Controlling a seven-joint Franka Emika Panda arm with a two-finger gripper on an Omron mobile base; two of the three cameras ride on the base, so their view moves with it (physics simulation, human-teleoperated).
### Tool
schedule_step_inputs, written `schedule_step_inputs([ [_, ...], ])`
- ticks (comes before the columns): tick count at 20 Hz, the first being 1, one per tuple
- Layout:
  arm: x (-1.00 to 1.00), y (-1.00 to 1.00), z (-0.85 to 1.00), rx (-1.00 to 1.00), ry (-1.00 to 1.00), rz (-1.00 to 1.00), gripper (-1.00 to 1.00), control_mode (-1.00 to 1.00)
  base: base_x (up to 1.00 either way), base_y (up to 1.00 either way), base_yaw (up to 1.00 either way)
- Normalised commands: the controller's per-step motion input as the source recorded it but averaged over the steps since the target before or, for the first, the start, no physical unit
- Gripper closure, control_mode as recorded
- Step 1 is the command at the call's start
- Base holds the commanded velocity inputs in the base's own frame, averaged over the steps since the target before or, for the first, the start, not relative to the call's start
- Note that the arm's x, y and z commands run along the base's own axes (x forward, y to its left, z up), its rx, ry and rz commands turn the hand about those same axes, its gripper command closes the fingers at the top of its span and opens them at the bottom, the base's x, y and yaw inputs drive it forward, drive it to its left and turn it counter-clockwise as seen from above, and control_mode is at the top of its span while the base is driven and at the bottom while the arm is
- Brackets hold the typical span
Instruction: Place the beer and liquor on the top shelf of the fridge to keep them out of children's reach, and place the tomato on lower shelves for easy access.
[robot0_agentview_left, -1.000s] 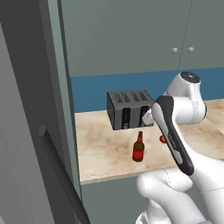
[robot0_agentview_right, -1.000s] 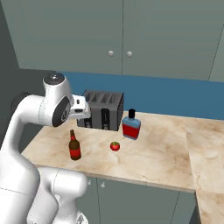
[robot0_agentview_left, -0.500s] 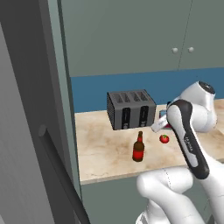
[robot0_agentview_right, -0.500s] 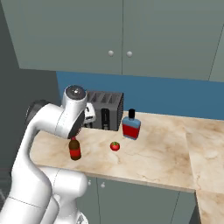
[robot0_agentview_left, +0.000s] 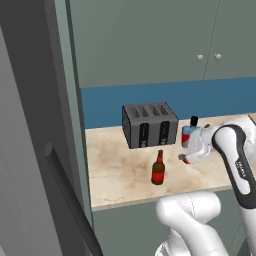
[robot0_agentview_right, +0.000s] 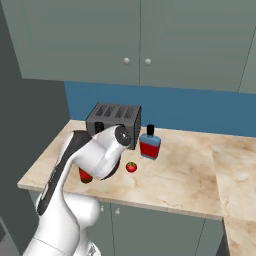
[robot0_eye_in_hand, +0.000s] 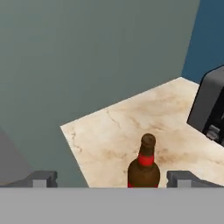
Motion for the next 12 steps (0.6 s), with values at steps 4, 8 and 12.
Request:
schedule_step_inputs([
  [4, 0.05, 0.0, -0.29, 0.23, -0.2, 0.32, -1.0, -1.0, 0.0, 0.0, 0.0],
  [8, 0.22, 0.0, -0.21, 0.19, -0.15, 0.28, -1.0, -1.0, 0.0, 0.0, 0.0],
  [12, 0.3, 0.0, -0.14, 0.16, -0.09, 0.22, -1.0, -1.0, 0.0, 0.0, 0.0],
])
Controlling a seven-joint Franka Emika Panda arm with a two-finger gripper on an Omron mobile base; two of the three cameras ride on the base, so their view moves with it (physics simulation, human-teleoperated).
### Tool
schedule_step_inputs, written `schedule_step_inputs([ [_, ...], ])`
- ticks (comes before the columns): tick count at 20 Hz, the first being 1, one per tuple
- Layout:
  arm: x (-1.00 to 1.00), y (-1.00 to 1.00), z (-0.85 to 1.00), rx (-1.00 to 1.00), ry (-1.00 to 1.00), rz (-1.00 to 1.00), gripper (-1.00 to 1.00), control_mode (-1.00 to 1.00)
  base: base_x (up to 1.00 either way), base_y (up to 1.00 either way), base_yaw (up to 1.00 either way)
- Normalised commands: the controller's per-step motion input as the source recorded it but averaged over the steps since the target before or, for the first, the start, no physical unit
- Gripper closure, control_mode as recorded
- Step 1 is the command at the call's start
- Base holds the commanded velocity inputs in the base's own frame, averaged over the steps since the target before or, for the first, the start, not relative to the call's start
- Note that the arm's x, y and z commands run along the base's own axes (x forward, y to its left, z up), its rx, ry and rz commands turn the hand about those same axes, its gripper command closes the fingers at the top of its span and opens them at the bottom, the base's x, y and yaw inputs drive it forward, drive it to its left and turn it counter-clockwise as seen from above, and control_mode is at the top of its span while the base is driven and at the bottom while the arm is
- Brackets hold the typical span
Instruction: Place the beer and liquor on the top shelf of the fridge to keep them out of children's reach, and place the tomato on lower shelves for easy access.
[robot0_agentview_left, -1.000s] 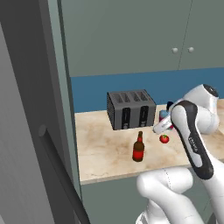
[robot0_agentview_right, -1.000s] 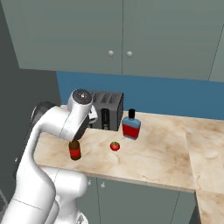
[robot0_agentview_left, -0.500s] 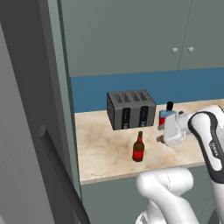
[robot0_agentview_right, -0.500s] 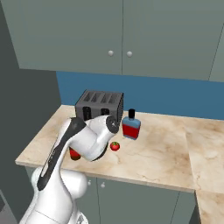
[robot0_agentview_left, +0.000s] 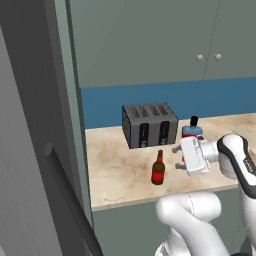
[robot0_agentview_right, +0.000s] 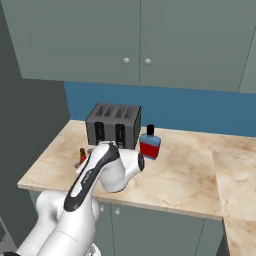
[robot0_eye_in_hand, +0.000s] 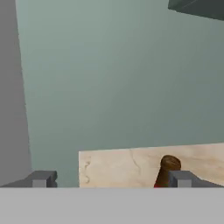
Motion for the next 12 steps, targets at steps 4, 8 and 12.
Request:
schedule_step_inputs([
  [4, 0.32, 0.0, -0.06, 0.15, -0.02, 0.14, -1.0, -1.0, 0.0, 0.0, 0.0],
  [8, 0.37, 0.0, -0.1, 0.07, 0.0, 0.03, -1.0, -1.0, 0.0, 0.0, 0.0],
  [12, 0.39, 0.0, -0.19, 0.01, 0.0, 0.0, -1.0, -1.0, 0.0, 0.0, 0.0],
])
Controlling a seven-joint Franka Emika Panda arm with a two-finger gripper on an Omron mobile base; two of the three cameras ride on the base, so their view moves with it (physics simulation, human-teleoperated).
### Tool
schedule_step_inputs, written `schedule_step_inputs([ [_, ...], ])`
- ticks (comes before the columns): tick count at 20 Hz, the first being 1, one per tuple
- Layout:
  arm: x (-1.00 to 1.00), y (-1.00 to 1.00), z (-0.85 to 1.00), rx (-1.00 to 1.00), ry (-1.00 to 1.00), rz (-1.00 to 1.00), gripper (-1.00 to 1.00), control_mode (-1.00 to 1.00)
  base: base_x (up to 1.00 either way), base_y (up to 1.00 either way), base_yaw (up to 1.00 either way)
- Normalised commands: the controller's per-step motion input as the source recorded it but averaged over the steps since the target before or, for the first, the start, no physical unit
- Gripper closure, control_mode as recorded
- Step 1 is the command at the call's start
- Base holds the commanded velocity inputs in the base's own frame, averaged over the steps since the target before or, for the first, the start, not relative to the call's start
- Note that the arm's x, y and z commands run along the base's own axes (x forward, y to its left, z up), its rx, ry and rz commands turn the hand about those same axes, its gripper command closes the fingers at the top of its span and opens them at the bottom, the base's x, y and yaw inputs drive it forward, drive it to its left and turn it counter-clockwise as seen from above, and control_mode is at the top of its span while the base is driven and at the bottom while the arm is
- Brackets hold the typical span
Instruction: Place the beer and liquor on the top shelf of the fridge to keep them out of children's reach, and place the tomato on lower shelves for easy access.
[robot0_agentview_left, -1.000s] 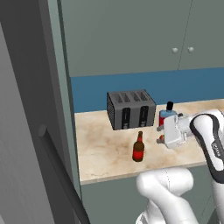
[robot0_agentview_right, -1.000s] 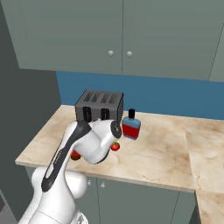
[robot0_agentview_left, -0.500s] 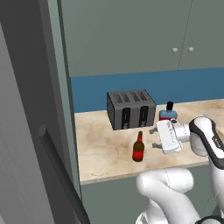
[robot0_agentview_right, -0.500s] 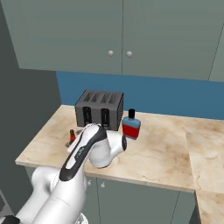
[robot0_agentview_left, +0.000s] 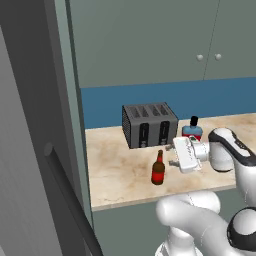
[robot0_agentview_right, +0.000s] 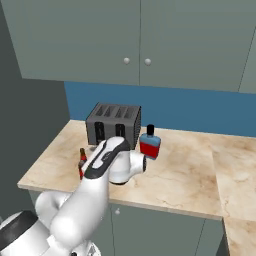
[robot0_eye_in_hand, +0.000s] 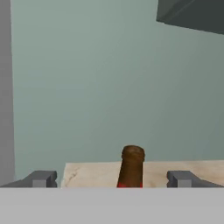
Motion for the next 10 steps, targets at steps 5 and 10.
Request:
schedule_step_inputs([
  [5, 0.32, 0.0, -0.28, 0.0, 0.0, 0.0, -1.0, -1.0, 0.0, 0.0, 0.0],
  [10, 0.3, 0.0, -0.3, 0.0, 0.0, 0.0, -1.0, -1.0, 0.0, 0.0, 0.0],
])
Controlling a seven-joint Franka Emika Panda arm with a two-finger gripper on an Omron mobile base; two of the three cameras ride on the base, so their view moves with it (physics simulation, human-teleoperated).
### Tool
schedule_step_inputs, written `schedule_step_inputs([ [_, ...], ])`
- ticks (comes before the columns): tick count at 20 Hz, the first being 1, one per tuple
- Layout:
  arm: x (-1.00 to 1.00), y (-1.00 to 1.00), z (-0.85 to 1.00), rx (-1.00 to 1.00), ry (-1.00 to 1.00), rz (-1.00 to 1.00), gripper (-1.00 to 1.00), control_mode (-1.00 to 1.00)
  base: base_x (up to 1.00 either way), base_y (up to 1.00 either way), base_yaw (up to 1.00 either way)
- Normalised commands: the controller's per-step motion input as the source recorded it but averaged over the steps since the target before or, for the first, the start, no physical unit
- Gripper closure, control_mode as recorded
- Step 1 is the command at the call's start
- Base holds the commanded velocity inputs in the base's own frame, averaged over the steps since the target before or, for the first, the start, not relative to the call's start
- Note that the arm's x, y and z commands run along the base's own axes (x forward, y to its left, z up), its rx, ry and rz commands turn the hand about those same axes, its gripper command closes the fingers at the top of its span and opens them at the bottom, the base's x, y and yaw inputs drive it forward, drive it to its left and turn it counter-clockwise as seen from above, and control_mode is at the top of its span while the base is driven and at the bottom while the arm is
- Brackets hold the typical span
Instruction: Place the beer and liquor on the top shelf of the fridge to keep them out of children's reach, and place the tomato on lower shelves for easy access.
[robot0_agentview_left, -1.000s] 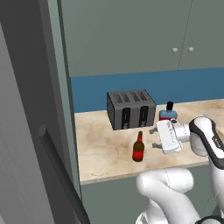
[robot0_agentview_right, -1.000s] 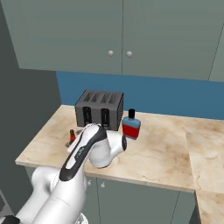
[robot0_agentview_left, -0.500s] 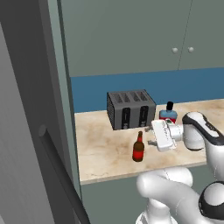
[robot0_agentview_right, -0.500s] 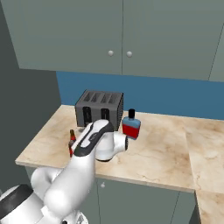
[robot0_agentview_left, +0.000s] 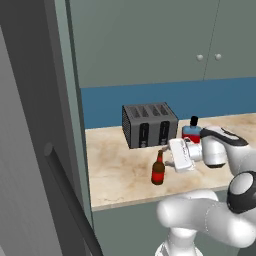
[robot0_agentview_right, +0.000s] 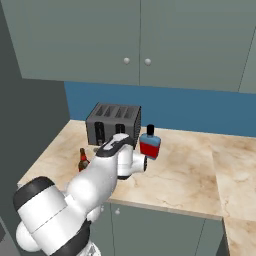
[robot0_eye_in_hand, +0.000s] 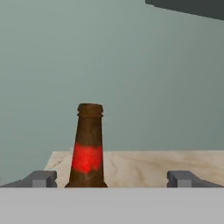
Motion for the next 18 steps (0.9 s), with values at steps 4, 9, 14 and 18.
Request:
schedule_step_inputs([
  [4, 0.21, 0.06, -0.24, 0.0, 0.0, 0.0, -1.0, -1.0, 0.0, 0.0, 0.0],
  [9, 0.0, 0.16, -0.02, 0.0, 0.01, 0.02, -1.0, -1.0, 0.0, 0.0, 0.0],
  [14, -0.05, 0.11, 0.0, 0.0, 0.05, 0.03, -1.0, -1.0, 0.0, 0.0, 0.0],
  [18, -0.23, 0.03, 0.0, 0.0, 0.11, 0.01, -1.0, -1.0, 0.0, 0.0, 0.0],
])
